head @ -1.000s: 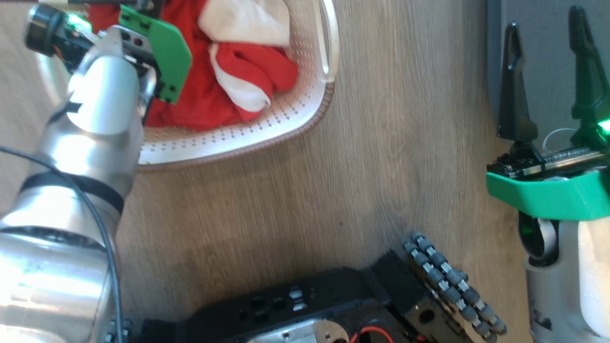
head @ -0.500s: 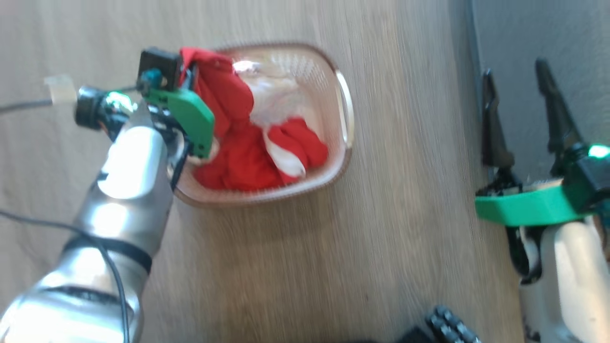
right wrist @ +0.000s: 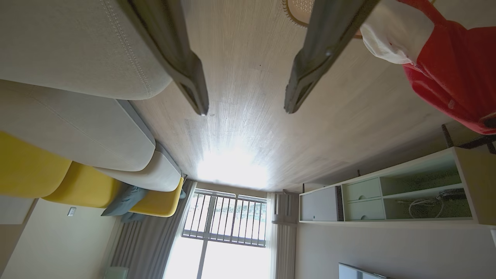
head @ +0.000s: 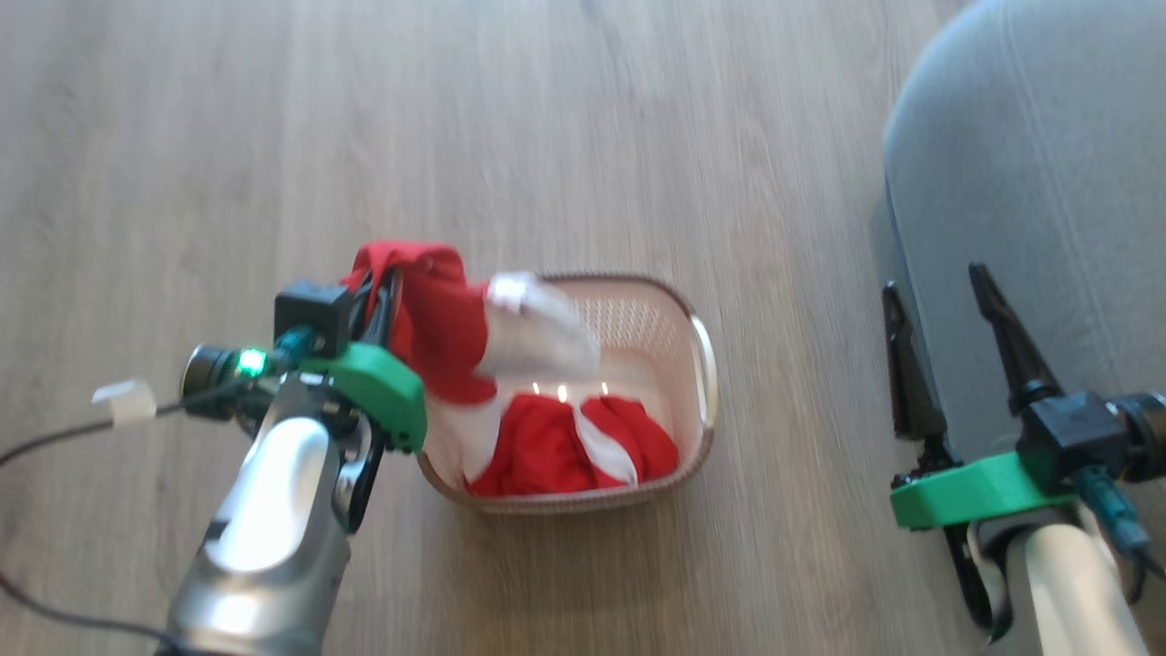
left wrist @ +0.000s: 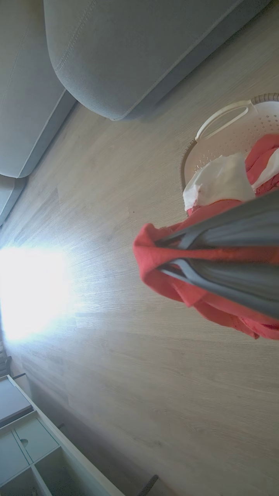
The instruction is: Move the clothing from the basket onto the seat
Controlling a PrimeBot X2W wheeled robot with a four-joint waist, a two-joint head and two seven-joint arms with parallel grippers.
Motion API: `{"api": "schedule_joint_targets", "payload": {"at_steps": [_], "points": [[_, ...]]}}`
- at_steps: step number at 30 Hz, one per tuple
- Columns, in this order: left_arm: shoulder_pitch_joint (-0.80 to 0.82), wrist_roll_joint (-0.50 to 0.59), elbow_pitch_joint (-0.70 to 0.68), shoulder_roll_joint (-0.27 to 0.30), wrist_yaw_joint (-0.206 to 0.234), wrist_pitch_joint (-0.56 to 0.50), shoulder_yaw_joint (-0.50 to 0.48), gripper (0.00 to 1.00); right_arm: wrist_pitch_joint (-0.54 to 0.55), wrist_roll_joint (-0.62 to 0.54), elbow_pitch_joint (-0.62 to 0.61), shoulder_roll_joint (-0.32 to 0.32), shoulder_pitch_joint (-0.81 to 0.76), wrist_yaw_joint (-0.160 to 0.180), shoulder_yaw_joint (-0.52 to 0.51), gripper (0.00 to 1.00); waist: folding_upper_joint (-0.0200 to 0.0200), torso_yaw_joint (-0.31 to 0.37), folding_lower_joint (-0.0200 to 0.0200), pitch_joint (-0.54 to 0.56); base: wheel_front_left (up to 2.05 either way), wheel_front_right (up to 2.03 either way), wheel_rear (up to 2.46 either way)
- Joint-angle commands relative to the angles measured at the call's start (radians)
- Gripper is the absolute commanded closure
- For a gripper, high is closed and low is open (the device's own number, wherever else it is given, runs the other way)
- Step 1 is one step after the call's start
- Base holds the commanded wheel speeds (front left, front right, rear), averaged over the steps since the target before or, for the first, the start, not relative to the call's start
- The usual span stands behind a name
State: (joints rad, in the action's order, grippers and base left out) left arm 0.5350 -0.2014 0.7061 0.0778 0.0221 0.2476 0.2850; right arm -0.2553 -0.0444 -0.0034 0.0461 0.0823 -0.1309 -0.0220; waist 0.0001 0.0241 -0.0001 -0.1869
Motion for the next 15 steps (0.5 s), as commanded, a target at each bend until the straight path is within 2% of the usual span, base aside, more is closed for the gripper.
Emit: {"api": "schedule_joint_targets", "payload": {"at_steps": [1,8,15], "points": [[0.01,-0.008,-0.055,0.035,0.01,0.005,-0.04,1.0,-0.006,-0.005,-0.025,0.004,0.0,0.0,0.028,0.0,-0.0001,-0.04,0.0001,0.081,0.0,0.0,0.0],[-0.105,-0.021,-0.21,0.078,0.036,-0.057,-0.052,1.0,-0.006,-0.001,-0.001,0.006,-0.038,0.0,0.058,0.0,-0.0001,-0.056,0.0001,0.16,0.0,0.0,0.0],[-0.165,-0.028,-0.346,0.106,0.056,-0.122,-0.055,1.0,-0.006,0.007,0.019,0.025,-0.05,0.0,0.09,0.0,-0.0001,-0.066,0.0001,0.187,0.0,0.0,0.0]]}}
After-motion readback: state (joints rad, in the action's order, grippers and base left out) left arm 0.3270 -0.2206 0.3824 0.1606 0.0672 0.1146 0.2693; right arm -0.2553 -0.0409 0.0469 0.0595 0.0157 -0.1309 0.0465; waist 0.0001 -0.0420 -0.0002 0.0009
